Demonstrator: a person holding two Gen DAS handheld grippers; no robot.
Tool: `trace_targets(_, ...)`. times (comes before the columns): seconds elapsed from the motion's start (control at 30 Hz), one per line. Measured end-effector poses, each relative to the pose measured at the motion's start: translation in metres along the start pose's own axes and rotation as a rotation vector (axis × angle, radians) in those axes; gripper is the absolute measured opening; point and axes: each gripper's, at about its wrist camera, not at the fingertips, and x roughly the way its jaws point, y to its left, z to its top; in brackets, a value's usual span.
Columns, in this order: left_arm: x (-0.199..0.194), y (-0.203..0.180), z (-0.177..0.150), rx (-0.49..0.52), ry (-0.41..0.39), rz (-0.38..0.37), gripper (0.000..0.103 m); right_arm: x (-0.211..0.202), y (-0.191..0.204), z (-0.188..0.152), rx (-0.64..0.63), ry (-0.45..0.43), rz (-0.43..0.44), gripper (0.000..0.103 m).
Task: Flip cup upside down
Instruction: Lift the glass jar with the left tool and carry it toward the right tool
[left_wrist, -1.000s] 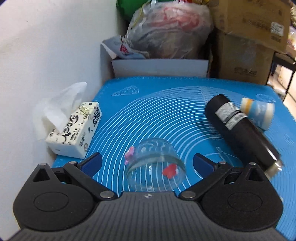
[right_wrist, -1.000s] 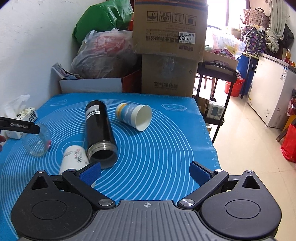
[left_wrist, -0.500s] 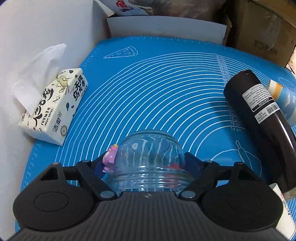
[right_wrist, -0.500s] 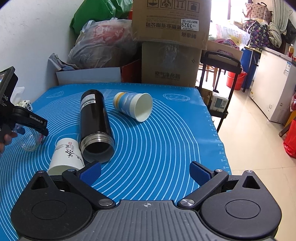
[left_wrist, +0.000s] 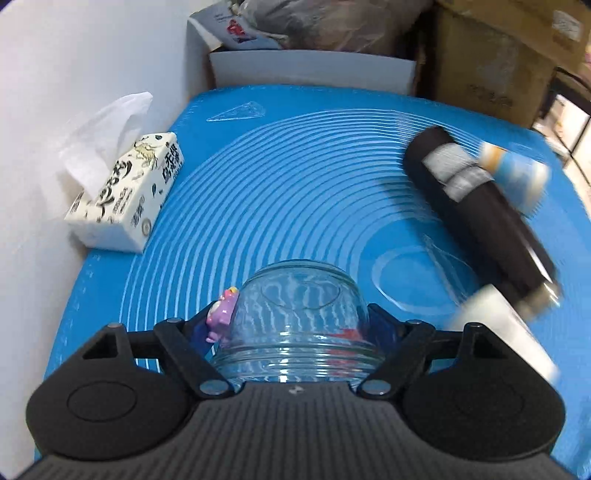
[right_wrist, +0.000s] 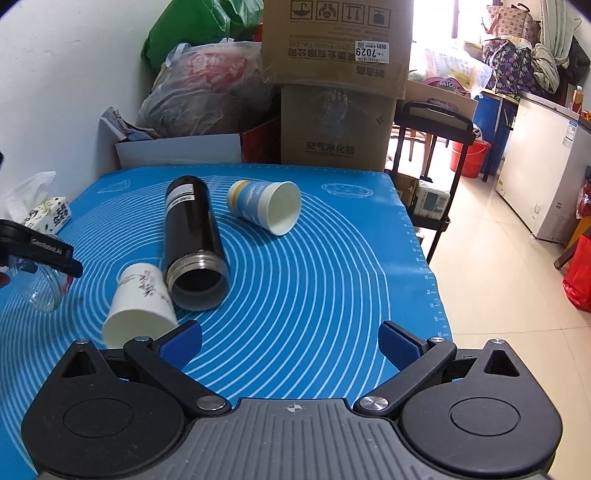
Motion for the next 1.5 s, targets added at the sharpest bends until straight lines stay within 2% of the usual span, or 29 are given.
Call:
trace_targets(0.27,-0.052,-0.029,-0.057,0.022,0.006,-0.081,0.082,-0.027,0.003,-0.021,0.016,0.023,0.035,0.103)
trace_targets(0.53,-0.053,-0.048,-0.093,0.035,0.067,-0.099,0.082,-0.038,0.002,-0.045,0.027,0.063,0.059,0.103)
trace_targets(0.7,-0.044,-0.052,-0.102,0.031,0.083,-0.100,0.082,-0.038,0.002,-0.048,0.029,0.075,0.066,0.103)
trace_targets(0.93,-0.046,-0.052,-0.106,0.043,0.045,-0.099,0.082,-0.035,0.001,-0.050,0.034,0.086,0.070,0.103)
trace_targets(1.5,-0.055,-0.056,-0.106,0.071,0.027,-0.114,0.087,-0.039,0.006,-0.051,0.011,0.092,0.063,0.103)
